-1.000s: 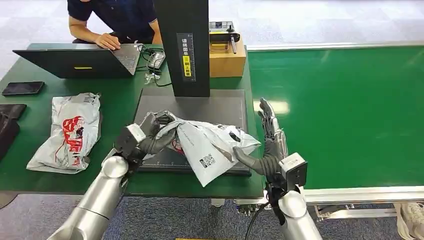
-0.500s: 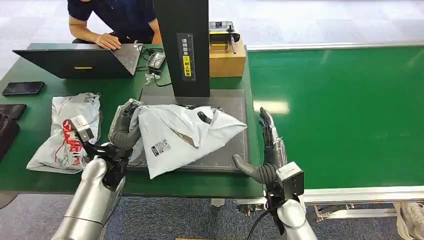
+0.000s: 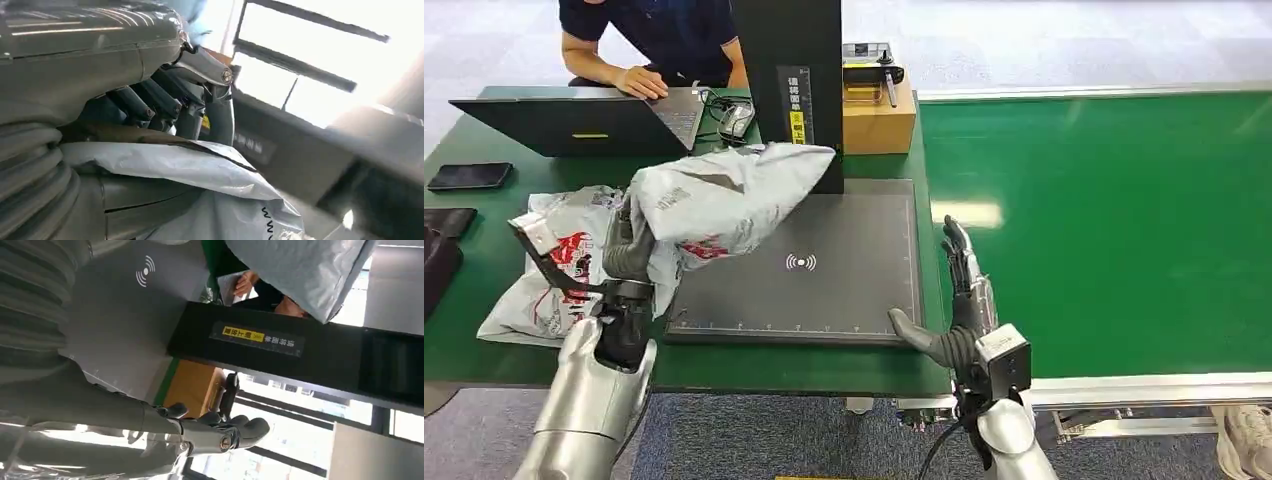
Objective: Moved the parcel from conveyor to table for the left to box.
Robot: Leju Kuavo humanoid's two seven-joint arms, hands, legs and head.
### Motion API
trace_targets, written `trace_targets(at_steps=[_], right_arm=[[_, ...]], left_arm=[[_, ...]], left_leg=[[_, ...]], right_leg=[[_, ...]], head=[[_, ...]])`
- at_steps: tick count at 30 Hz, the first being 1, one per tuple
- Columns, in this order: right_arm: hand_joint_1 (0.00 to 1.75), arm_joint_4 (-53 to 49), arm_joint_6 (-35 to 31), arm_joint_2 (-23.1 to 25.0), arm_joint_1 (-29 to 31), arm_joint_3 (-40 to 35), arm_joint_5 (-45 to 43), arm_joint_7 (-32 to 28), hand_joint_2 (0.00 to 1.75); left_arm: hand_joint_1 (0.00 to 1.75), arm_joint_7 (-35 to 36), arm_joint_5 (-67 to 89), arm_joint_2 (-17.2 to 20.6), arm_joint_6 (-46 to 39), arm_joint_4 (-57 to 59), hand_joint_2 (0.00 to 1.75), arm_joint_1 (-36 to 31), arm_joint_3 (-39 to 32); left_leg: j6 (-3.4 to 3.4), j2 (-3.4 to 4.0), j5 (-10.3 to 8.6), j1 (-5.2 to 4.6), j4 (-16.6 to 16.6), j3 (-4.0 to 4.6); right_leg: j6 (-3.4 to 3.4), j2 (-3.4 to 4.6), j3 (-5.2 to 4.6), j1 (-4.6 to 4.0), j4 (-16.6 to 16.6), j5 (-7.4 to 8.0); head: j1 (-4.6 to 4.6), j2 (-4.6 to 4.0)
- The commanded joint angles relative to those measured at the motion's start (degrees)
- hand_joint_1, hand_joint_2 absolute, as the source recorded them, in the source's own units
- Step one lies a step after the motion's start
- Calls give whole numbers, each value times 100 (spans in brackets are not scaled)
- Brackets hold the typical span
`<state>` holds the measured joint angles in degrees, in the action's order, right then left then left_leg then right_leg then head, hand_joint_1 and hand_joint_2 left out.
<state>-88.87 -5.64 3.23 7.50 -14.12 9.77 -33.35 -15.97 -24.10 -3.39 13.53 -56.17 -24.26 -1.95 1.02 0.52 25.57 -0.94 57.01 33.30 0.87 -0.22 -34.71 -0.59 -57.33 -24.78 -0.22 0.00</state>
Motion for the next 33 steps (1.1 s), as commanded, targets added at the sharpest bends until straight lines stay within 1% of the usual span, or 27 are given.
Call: trace_targets(at_steps=[1,4,7,10,11,12,14,15,16,17,20,21,22,26,27,28,29,30,31,33], right_arm=[[0,633,-39,3,463,-205,-52,15,175],[0,633,-38,16,492,-229,-78,30,175],[0,613,-49,40,476,-225,-80,33,175],[0,624,-49,52,480,-228,-81,38,175],[0,641,-49,51,490,-229,-81,38,175],[0,653,-52,44,496,-232,-81,38,175],[0,654,-50,41,498,-229,-81,38,175],[0,651,-48,44,498,-214,-84,38,175],[0,639,-50,48,496,-208,-87,38,175],[0,623,-52,56,489,-207,-88,38,175],[0,585,-60,64,464,-186,-88,40,175],[0,567,-69,69,445,-175,-83,46,175],[0,543,-72,72,414,-171,-82,46,175],[0,504,-89,22,349,-188,-69,50,175],[0,461,-160,14,299,-173,-52,23,175],[0,393,-210,-3,220,-161,-50,4,175],[0,353,-219,-18,173,-161,-49,2,175],[0,327,-234,-27,146,-154,-48,-3,175],[0,296,-268,-28,102,-138,-46,-17,175],[0,287,-284,-27,82,-134,-44,-25,175]], left_arm=[[175,527,-1166,61,-93,1904,175,-756,-743],[175,561,-1408,53,-103,1889,175,-673,-825],[175,483,-1548,46,-302,1696,175,-555,-798],[175,463,-1681,35,-418,1539,175,-470,-833],[175,458,-1694,46,-450,1496,175,-446,-837],[175,393,-1717,53,-595,1396,175,-409,-839],[175,375,-1724,55,-619,1366,175,-400,-847],[175,354,-1734,61,-672,1258,175,-367,-852],[175,230,-1699,60,-759,1197,175,-357,-865],[175,192,-1670,66,-810,1136,175,-350,-857],[175,68,-1599,60,-929,916,175,-306,-849],[175,-275,-1320,62,-1214,664,175,-227,-810],[175,-524,-1111,50,-1456,392,175,-157,-812],[175,-647,-877,49,-1771,-147,175,24,-832],[175,-871,-604,48,-2046,-332,175,70,-804],[175,-1080,-364,28,-2297,-494,175,73,-788],[175,-1060,-340,17,-2345,-555,175,60,-773],[175,-1157,-196,26,-2491,-616,175,58,-750],[175,-1424,93,26,-2800,-697,175,31,-720],[175,-1509,206,33,-2933,-752,175,13,-722]], left_leg=[[-14,0,1,4,-7,-22],[-13,1,2,5,-7,-20],[-12,3,5,4,-7,-21],[-20,-1,9,8,-13,-40],[-9,3,3,3,-3,-8],[-16,2,7,5,-8,-25],[-12,3,5,5,-4,-12],[-25,1,11,10,-12,-44],[-15,4,5,6,-5,-15],[-20,2,7,8,-10,-28],[-12,1,3,5,-1,-4],[-18,0,8,9,-2,-17],[-14,1,7,8,0,-9],[-13,1,7,7,0,-6],[-11,4,6,7,0,-3],[-24,3,15,12,-7,-35],[-12,-5,6,8,0,-4],[-16,-10,8,9,-2,-14],[-14,-12,6,9,1,-5],[-15,-16,7,11,1,-8]], right_leg=[[-9,5,22,-1,7,0],[-8,6,19,-2,8,0],[-9,8,21,-1,9,-3],[-15,7,41,-3,15,-8],[-6,6,10,-1,4,-2],[-11,8,26,-1,8,-6],[-8,8,14,-2,5,-3],[-18,10,46,-4,15,-9],[-9,9,17,-2,6,-3],[-13,9,31,-3,12,-5],[-7,5,7,-3,2,-2],[-11,6,20,-4,5,-6],[-9,6,13,-4,3,-4],[-8,6,9,-4,4,-4],[-6,8,5,-5,3,-2],[-15,11,37,-7,10,-12],[-7,-1,9,-5,4,-5],[-10,-5,20,-5,6,-9],[-9,-8,13,-6,4,-8],[-12,-11,17,-7,6,-9]], head=[[2,0],[0,0],[0,0],[2,0],[0,0],[0,0],[0,0],[0,0],[0,0],[0,0],[0,0],[0,0],[0,0],[0,0],[0,0],[0,0],[0,0],[0,0],[0,0],[0,0]])
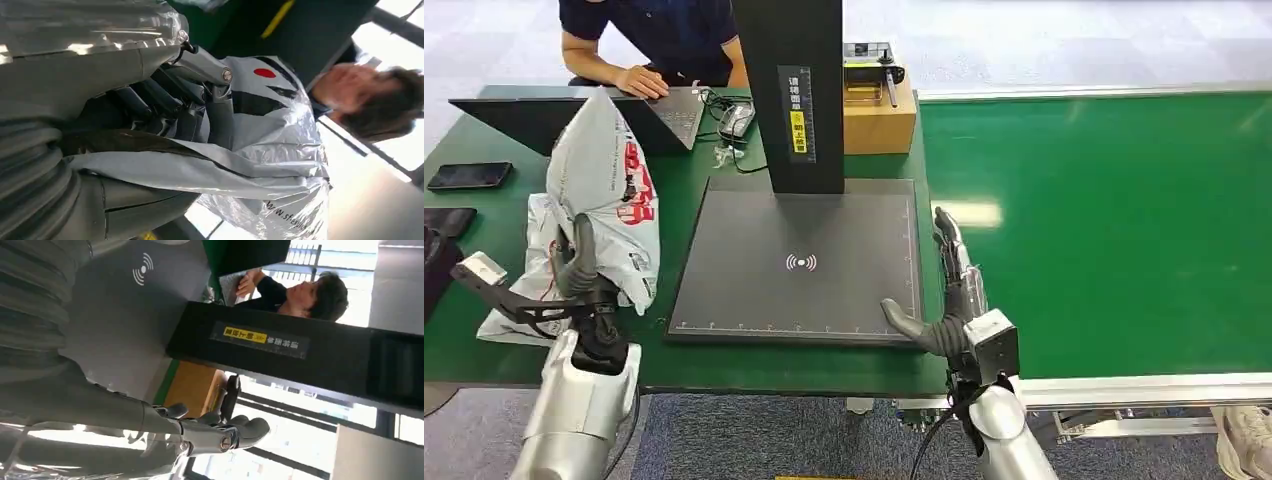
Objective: Moved the parcel from conveyor to table for the left to box.
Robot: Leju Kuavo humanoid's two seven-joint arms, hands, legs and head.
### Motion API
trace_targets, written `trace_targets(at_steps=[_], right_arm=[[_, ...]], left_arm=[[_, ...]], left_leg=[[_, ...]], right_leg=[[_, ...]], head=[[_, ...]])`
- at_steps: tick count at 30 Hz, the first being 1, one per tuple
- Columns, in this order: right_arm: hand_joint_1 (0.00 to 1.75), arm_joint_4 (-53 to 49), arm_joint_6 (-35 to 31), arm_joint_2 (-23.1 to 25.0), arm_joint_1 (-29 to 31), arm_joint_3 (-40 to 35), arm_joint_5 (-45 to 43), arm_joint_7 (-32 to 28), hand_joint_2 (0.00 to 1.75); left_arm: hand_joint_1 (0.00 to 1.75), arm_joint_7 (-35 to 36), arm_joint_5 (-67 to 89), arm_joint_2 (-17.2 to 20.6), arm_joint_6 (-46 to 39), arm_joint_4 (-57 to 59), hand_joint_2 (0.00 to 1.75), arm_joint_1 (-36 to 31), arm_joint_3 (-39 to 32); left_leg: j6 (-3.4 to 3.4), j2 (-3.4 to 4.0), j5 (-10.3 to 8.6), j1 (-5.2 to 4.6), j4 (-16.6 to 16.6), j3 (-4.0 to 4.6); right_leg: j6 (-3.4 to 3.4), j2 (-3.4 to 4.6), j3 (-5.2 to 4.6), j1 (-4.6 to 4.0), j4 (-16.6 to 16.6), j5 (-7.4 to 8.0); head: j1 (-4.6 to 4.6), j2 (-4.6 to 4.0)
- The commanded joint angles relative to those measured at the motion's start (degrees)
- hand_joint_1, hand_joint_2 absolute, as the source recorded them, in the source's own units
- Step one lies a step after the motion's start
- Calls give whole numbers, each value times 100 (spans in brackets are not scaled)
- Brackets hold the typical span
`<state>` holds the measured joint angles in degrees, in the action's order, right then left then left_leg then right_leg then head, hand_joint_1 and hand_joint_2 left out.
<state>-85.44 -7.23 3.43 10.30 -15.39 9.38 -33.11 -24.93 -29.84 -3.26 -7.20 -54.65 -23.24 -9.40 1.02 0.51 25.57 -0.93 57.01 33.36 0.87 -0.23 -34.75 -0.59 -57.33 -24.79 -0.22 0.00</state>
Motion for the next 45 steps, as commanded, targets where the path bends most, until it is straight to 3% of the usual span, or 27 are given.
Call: trace_targets(at_steps=[1,6,11,14,16,19,20,22,23,24,25,26,28,29,34,40,45], right_arm=[[0,-53,-138,-47,-203,-3,-3,-53,175],[0,-38,-184,-25,-210,27,14,-91,175],[0,-66,-198,8,-232,32,42,-140,175],[0,-33,-210,29,-204,22,46,-148,175],[0,-17,-216,50,-172,10,56,-157,175],[0,-3,-232,66,-140,-3,59,-157,175],[0,8,-241,68,-125,-15,59,-157,175],[0,29,-245,68,-103,-26,59,-157,175],[0,40,-247,67,-89,-28,58,-157,175],[0,47,-249,66,-80,-31,58,-157,175],[0,57,-251,66,-63,-34,59,-157,175],[0,71,-257,58,-29,-41,59,-157,175],[0,71,-257,58,-29,-41,59,-157,175],[0,83,-280,56,-4,-33,68,-148,175],[0,86,-289,51,1,-27,68,-148,175],[0,38,-320,2,-66,-30,86,-135,175],[0,-98,-356,-1,-224,2,84,-130,175]], left_arm=[[175,-641,853,37,-926,-913,175,-102,32],[175,-985,1359,95,-1473,-901,175,-185,50],[175,-1507,2749,185,-3010,-778,175,-338,102],[175,-1416,3035,207,-3197,-456,175,-487,-10],[157,-1507,3883,39,-3280,-185,175,-682,-600],[175,-1507,4583,-108,-3280,90,175,-943,-1234],[175,-1507,5101,-198,-3280,268,175,-1116,-1785],[175,-1507,5565,-189,-3280,514,175,-1303,-2188],[155,-1493,5676,-114,-3280,804,175,-1422,-2290],[113,-1507,5907,-128,-3280,839,175,-1491,-2465],[58,-1507,6324,-158,-3280,816,175,-1556,-2734],[47,-1457,7004,-146,-3280,1249,175,-1822,-3150],[2,-1457,7004,-146,-3280,1249,175,-1822,-3150],[0,-671,7961,18,-3280,1834,175,-2042,-3067],[0,-641,8370,-40,-3280,1849,175,-2112,-3137],[0,-665,8149,-108,-3280,1909,175,-2017,-2605],[0,-373,6878,-27,-2944,1214,175,-1526,-1141]], left_leg=[[-12,-11,5,9,3,-7],[-12,-8,4,6,0,-11],[-19,-15,6,10,-1,-21],[-22,-16,8,11,-5,-30],[-19,-11,7,9,-5,-27],[-18,-8,4,8,-3,-24],[-20,-12,5,9,-5,-30],[-16,-4,3,8,0,-16],[-12,-3,2,5,-1,-14],[-19,-3,4,9,-1,-23],[-26,-8,5,11,-8,-39],[-14,-4,1,5,-3,-16],[-16,-4,2,6,-3,-21],[-11,-4,-1,4,-2,-12],[-16,-18,0,7,-2,-20],[-13,-21,-1,5,-5,-21],[-11,-19,-2,3,-4,-16]], right_leg=[[-9,-6,12,-6,2,-5],[-9,-3,14,-3,3,-4],[-11,-8,26,-6,5,-8],[-13,-8,34,-6,7,-10],[-11,-4,30,-5,8,-8],[-10,-1,26,-4,5,-4],[-13,-4,34,-4,8,-5],[-9,2,17,-5,2,-2],[-7,2,14,-2,2,-1],[-10,4,25,-5,4,-3],[-15,2,40,-5,10,-5],[-7,1,16,-2,3,-1],[-8,1,20,-3,3,-3],[-5,0,11,-2,1,-1],[-10,-12,24,-3,4,-4],[-10,-15,27,-1,6,-5],[-8,-14,19,0,6,-3]], head=[[2,0],[0,0],[0,0],[0,0],[0,0],[0,0],[0,0],[0,0],[0,0],[0,0],[0,0],[0,0],[0,0],[0,0],[0,0],[0,0],[0,0]])
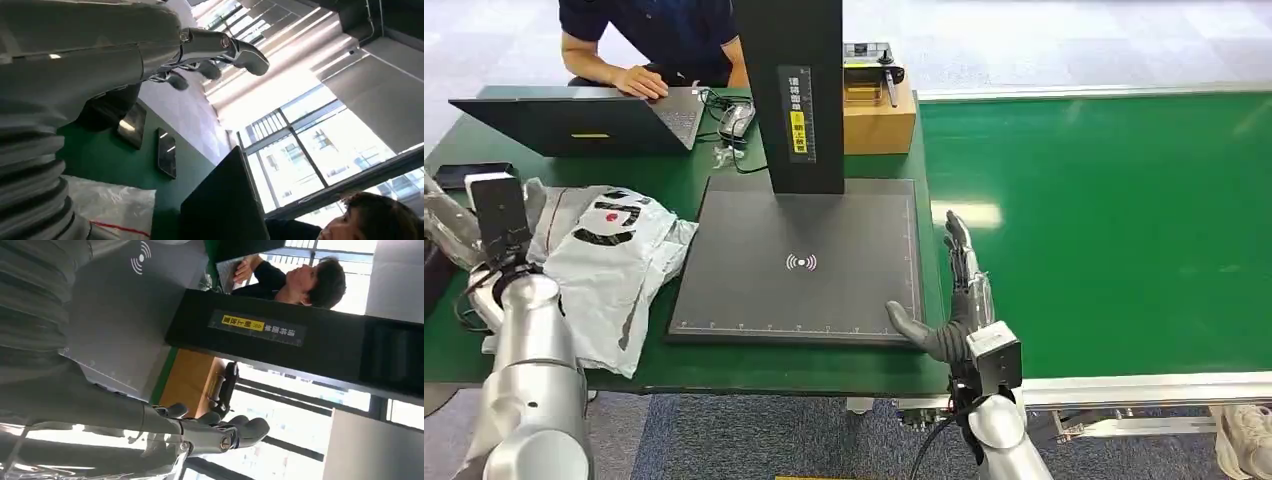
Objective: Moved the parcel from conveyor to table for the left to box.
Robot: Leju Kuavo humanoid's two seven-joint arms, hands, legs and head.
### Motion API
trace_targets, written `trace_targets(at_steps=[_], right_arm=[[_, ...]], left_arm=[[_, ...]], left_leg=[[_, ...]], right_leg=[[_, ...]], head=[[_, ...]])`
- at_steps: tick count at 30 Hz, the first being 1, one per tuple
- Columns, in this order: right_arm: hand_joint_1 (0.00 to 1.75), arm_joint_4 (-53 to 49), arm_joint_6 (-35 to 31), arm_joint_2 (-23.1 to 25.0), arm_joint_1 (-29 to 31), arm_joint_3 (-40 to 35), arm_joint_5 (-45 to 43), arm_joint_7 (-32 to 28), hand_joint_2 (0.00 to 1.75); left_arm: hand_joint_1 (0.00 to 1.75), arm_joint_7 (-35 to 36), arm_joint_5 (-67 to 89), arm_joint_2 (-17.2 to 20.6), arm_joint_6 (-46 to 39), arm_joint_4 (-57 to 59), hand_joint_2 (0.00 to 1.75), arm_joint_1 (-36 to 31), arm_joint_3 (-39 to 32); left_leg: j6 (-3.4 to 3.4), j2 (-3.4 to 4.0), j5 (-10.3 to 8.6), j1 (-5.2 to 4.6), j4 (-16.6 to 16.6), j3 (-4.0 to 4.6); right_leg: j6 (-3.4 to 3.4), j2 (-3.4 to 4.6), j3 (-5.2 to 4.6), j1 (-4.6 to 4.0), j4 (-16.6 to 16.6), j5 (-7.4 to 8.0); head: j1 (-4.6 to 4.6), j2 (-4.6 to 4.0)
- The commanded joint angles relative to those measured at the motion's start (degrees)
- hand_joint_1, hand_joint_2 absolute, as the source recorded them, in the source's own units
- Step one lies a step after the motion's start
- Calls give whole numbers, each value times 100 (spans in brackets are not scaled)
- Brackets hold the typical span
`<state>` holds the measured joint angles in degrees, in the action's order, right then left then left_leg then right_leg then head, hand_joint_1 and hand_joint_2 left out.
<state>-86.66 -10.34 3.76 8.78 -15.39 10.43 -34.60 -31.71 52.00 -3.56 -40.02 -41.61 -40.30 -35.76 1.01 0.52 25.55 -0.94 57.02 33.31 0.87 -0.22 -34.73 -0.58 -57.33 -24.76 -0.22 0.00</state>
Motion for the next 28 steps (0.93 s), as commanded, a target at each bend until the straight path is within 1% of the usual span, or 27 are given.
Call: trace_targets(at_steps=[1,3,4,5,7,8,9,11,14,17,21,22,23,25,26,28], right_arm=[[0,12,-44,-37,-106,13,-22,19,175],[0,-20,-36,-37,-161,32,-16,10,175],[0,-30,-32,-43,-188,43,-12,1,175],[0,-50,-26,-44,-211,58,-8,-14,175],[0,-65,-18,-42,-227,72,-3,-24,175],[0,-85,7,-46,-241,88,-5,-33,175],[0,-112,41,-55,-250,104,-6,-33,175],[0,-144,100,-45,-264,138,0,-12,175],[0,-181,146,-49,-288,161,16,13,175],[0,-239,227,-84,-345,203,33,46,175],[0,-244,306,-94,-388,253,47,82,175],[0,-242,306,-93,-390,253,47,82,175],[0,-242,306,-93,-390,253,47,82,175],[0,-242,306,-93,-390,253,47,82,175],[0,-242,306,-93,-390,253,47,82,175],[0,-236,307,-84,-386,251,48,82,175]], left_arm=[[0,369,-1519,9,459,-249,175,268,1705],[0,409,-1958,22,660,-621,175,485,2100],[0,404,-2283,34,967,-837,175,599,2320],[0,419,-2499,56,1130,-1087,175,729,2559],[0,494,-2619,66,1155,-1332,175,843,2805],[0,334,-2949,109,1590,-1637,175,983,3067],[0,266,-3046,95,1765,-1952,175,1129,3266],[0,238,-3021,99,1796,-2539,175,1423,3578],[0,173,-2910,101,1826,-3086,175,1732,3901],[0,140,-2935,123,2065,-3753,175,2113,4262],[0,179,-3010,129,2239,-4131,175,2431,4507],[0,179,-3010,122,2239,-4131,175,2449,4515],[0,179,-3010,122,2239,-4131,175,2449,4515],[0,179,-3010,122,2239,-4131,175,2449,4515],[0,179,-3010,122,2239,-4131,175,2449,4515],[0,174,-3017,138,2241,-4126,175,2444,4506]], left_leg=[[-15,-25,2,6,-7,-19],[-8,-11,0,3,-4,-5],[-15,-17,5,7,-7,-20],[-11,-14,4,6,-5,-13],[-13,-8,7,7,-4,-15],[-10,-9,4,4,-3,-9],[-14,-13,7,6,-4,-15],[-9,-7,4,4,-2,-6],[-9,-6,5,4,-3,-7],[-11,-4,9,3,-6,-17],[-9,-5,8,3,-5,-10],[-15,-8,12,5,-9,-25],[-11,-5,9,4,-6,-17],[-22,-10,15,8,-14,-42],[-13,-10,9,4,-8,-21],[-13,-5,8,4,-6,-18]], right_leg=[[-11,-19,26,-2,8,-9],[-6,-9,9,-1,5,-3],[-11,-12,26,-4,10,-8],[-9,-10,19,-3,7,-6],[-10,-2,20,-4,8,-6],[-8,-4,13,-2,4,-6],[-11,-7,21,-3,7,-9],[-8,-3,10,-1,4,-5],[-9,-2,11,-1,5,-5],[-10,2,20,1,8,-7],[-8,-1,13,0,7,-5],[-12,-2,29,-1,12,-10],[-10,-1,20,0,9,-7],[-17,-1,46,-2,18,-12],[-11,-4,25,0,9,-8],[-10,1,21,-1,8,-6]], head=[[0,0],[0,0],[0,0],[2,0],[0,0],[0,0],[0,0],[0,0],[2,0],[2,0],[0,0],[0,0],[0,0],[0,0],[0,0],[0,0]])
